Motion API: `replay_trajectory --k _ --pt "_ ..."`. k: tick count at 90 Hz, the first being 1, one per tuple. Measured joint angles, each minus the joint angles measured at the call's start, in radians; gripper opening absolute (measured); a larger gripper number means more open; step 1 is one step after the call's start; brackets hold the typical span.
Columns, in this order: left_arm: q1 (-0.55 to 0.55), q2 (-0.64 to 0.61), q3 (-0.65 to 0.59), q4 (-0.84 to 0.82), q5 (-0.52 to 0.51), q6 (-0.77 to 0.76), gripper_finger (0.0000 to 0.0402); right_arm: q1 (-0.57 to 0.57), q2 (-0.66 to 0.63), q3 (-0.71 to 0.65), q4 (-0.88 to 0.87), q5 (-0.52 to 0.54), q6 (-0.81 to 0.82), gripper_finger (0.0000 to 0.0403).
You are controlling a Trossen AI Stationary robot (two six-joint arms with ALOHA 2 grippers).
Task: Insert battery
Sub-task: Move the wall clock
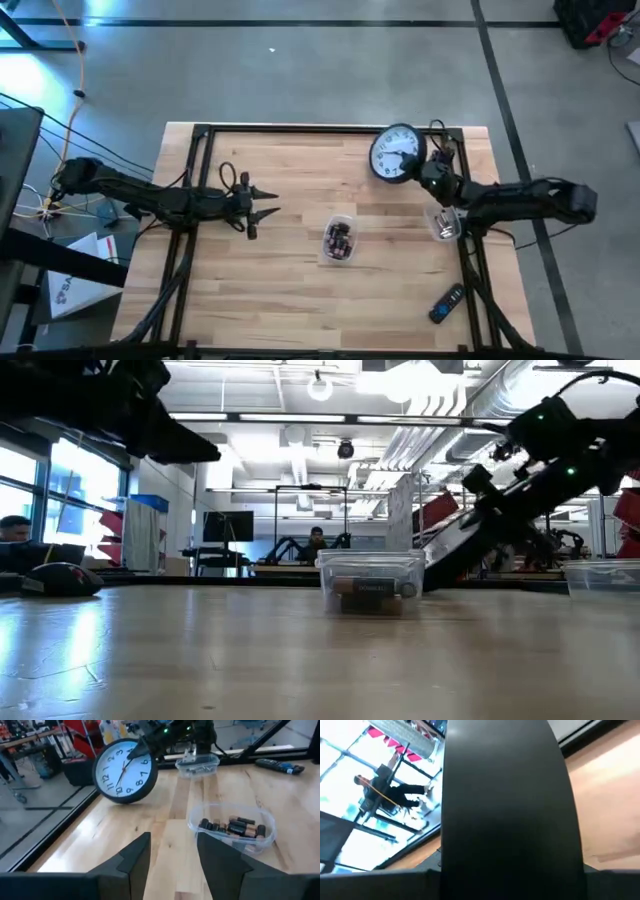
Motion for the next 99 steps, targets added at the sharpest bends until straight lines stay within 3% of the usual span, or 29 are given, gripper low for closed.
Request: replay_trajectory --k 30,67,99 --pt "0.000 0.035 0.000 0.050 0.001 -0.005 0.0147 0.000 -0.003 -0.012 -0.055 0.003 -0.011 0.0197" --pt "0.000 0.039 0.000 0.047 0.000 -0.012 0.0147 -0.001 -0.003 -0.011 -0.055 -0.070 -0.110 0.0214" --pt "0.000 0.039 0.000 0.046 0.000 -0.012 0.0147 -0.001 -0.001 -0.012 -0.055 -0.120 -0.145 0.0300"
